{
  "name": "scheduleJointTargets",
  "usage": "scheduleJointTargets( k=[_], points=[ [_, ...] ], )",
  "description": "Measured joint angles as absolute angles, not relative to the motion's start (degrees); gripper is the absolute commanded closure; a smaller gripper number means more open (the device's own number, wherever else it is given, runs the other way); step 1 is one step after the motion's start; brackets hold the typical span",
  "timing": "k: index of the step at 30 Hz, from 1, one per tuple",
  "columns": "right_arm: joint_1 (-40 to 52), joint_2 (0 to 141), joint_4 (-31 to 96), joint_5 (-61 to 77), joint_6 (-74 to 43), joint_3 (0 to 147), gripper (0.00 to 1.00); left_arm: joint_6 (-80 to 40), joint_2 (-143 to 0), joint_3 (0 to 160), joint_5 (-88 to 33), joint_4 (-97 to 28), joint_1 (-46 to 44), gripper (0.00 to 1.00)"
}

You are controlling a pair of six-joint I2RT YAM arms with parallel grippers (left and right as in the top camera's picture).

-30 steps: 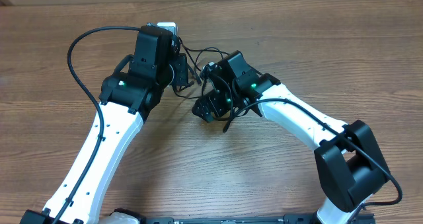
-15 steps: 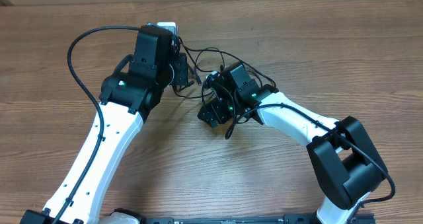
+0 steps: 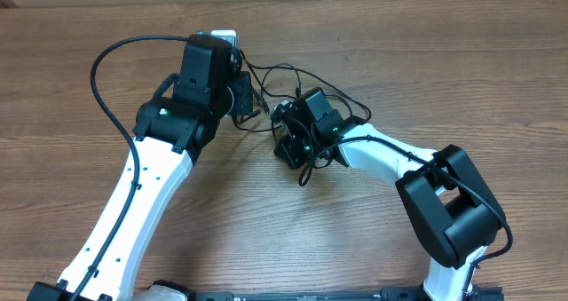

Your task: Untangle cables

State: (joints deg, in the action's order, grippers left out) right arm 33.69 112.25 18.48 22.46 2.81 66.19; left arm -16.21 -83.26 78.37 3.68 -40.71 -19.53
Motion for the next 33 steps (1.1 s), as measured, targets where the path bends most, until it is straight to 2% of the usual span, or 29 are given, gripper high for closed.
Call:
scheduleJointTargets(
  k=[9, 17, 24, 25, 26, 27, 28, 30, 31, 33],
  points=[
    [31.53, 110.89, 26.85, 26.87, 2.76, 66.43, 0.96, -16.21, -83.26, 78.37, 4.6, -40.86, -19.53, 0.96],
    [21.28, 95.24, 30.0, 36.18, 2.76, 69.52, 0.96, -16.21, -83.26, 78.37, 5.39, -41.58, -19.53, 0.95],
    [14.0, 88.42, 33.91, 30.79, 2.81, 71.13, 0.96, -16.21, -83.26, 78.37, 5.41, -42.02, -19.53, 0.96],
    [13.61, 88.75, 35.22, 28.86, 2.76, 71.13, 0.9, -16.21, -83.26, 78.37, 5.41, -42.02, -19.53, 0.96],
    [13.28, 89.08, 36.64, 26.89, 2.59, 71.05, 0.76, -16.21, -83.26, 78.37, 5.43, -42.0, -19.53, 0.96],
    [13.04, 89.36, 37.87, 24.75, 2.35, 70.96, 0.55, -16.21, -83.26, 78.37, 5.43, -42.0, -19.53, 0.96],
    [12.78, 89.56, 39.03, 22.59, 2.52, 70.85, 0.47, -16.21, -83.26, 78.37, 5.43, -42.0, -19.53, 0.96],
    [12.64, 89.67, 40.56, 19.35, 2.72, 70.74, 0.2, -16.21, -83.26, 78.37, 5.43, -42.02, -19.53, 0.96],
    [12.43, 89.67, 41.17, 17.67, 2.66, 70.74, 0.12, -16.21, -83.26, 78.37, 5.43, -42.02, -19.53, 0.96],
    [12.4, 89.67, 41.63, 15.99, 2.92, 70.74, 0.05, -16.21, -83.26, 78.37, 5.43, -42.02, -19.53, 0.96]
  ],
)
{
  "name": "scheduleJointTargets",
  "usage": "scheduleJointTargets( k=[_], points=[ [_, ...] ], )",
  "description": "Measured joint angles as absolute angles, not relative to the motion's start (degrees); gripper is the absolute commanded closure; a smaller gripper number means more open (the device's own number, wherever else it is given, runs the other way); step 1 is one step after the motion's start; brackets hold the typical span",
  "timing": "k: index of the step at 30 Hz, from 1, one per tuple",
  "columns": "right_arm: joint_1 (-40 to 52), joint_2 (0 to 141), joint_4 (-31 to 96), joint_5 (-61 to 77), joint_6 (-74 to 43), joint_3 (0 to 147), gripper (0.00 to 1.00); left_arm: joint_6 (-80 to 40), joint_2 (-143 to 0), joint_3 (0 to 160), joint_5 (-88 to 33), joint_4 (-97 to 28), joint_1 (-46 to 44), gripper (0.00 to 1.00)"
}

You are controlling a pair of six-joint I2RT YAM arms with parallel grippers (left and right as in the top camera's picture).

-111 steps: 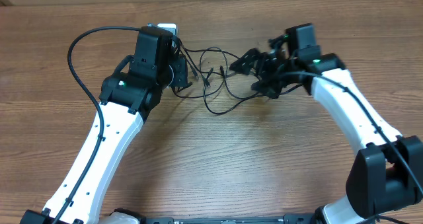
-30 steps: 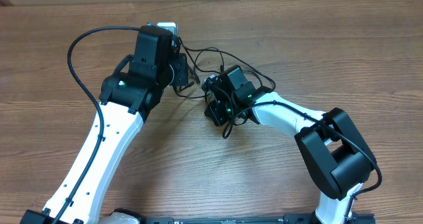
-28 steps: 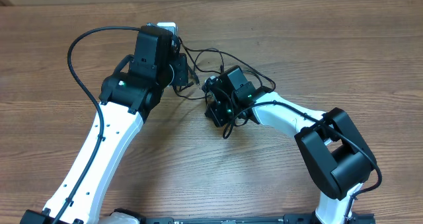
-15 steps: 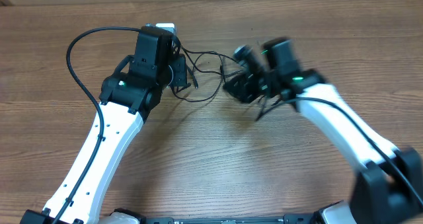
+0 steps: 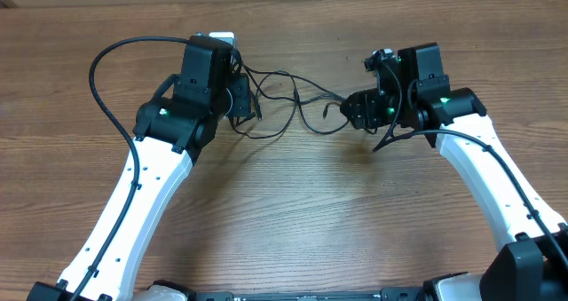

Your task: Untangle cables

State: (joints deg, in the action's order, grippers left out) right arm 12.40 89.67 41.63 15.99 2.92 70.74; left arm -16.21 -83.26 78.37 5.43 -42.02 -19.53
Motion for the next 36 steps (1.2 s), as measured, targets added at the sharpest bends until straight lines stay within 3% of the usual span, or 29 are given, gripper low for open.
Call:
scheduleJointTargets(
  k=[1, 20, 36],
  points=[
    [12.4, 89.67, 41.8, 15.09, 2.83, 70.74, 0.0, -16.21, -83.26, 78.37, 5.43, -42.02, -19.53, 0.96],
    [12.43, 89.67, 42.04, 13.5, 2.98, 70.74, 0.0, -15.59, -83.26, 78.37, 5.3, -42.85, -19.53, 0.96],
    [12.4, 89.67, 38.44, 18.65, 3.03, 70.74, 0.0, -5.13, -82.85, 78.37, -3.31, -42.85, -19.53, 0.96]
  ],
)
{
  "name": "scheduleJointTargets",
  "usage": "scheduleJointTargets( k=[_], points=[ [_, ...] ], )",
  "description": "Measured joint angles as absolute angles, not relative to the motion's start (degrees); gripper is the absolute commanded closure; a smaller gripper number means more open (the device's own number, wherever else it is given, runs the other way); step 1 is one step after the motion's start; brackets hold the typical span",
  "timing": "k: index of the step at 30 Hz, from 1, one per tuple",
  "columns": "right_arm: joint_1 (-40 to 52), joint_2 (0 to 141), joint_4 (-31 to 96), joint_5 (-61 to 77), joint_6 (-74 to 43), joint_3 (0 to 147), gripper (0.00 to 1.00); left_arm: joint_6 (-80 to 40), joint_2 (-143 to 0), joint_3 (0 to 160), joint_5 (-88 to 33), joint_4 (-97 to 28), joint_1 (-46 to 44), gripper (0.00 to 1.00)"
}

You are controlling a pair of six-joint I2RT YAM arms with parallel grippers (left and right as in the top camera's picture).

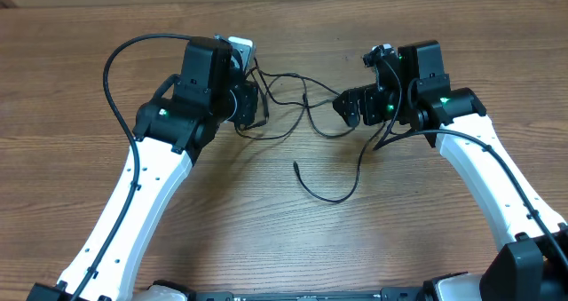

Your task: Untangle cables

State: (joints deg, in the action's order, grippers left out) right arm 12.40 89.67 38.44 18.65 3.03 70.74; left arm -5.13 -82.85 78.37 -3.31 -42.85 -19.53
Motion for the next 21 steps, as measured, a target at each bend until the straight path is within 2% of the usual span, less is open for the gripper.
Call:
scheduleJointTargets(
  k=[21],
  points=[
    [12.4, 89.67, 38.17, 19.11, 3.01, 70.74, 0.0, -2.94, -74.63, 78.83, -6.26, -42.85, -19.53, 0.96]
  ],
)
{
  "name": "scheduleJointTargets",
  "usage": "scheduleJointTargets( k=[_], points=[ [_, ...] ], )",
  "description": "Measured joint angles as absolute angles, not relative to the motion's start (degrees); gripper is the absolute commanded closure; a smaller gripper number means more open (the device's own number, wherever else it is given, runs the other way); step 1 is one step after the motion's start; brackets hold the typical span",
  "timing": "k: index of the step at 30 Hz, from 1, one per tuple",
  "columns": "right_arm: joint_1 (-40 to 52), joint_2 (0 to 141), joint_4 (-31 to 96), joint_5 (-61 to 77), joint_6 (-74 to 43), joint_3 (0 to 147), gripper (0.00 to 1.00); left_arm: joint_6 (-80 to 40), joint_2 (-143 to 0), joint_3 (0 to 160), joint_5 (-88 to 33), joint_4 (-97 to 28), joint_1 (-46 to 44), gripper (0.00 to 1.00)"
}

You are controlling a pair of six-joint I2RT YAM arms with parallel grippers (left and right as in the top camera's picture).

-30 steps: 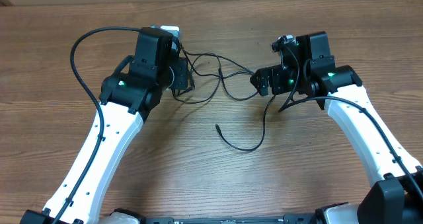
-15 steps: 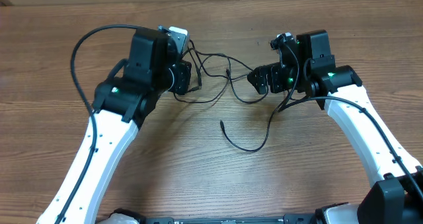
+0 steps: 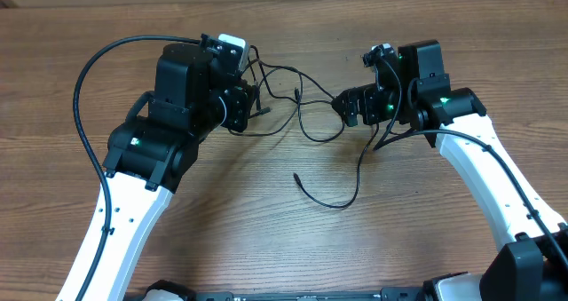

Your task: Untangle cables

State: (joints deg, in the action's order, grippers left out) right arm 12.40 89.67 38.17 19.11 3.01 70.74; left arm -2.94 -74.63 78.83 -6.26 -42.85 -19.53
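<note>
Thin black cables (image 3: 302, 106) run in loose loops between my two grippers at the back of the table. At their left end my left gripper (image 3: 255, 106) appears shut on the cables, with a white plug block (image 3: 232, 47) just behind its wrist. My right gripper (image 3: 343, 106) is shut on the cables at their right end. From the right gripper one strand (image 3: 342, 199) hangs down and curls on the table, its free end pointing left.
The wooden table (image 3: 266, 248) carries only the cables. Each arm's own thick black lead arcs beside it, the left one (image 3: 89, 88) looping wide to the left. The arm bases stand at the front edge.
My left arm has shifted left and its wrist has turned, carrying the white plug block slightly left. The cable loops have stretched a little. The right gripper and the loose strand lie as before.
First my right gripper was at the tangle close beside the left one. Then it was far to the right with cables stretched between the two. Later a loose strand lay curled on the table below. Now the left arm has shifted left.
</note>
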Motion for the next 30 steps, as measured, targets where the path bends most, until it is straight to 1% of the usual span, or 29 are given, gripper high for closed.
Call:
scheduleJointTargets(
  k=[19, 30],
  points=[
    [12.4, 89.67, 38.68, 19.11, 2.98, 70.74, 0.0, -2.68, -74.63, 78.83, -11.14, -42.87, -19.53, 0.96],
    [12.4, 89.67, 39.07, 19.2, 4.25, 70.74, 0.0, 3.29, -74.63, 78.83, -20.45, -41.95, -19.53, 0.96]
  ],
)
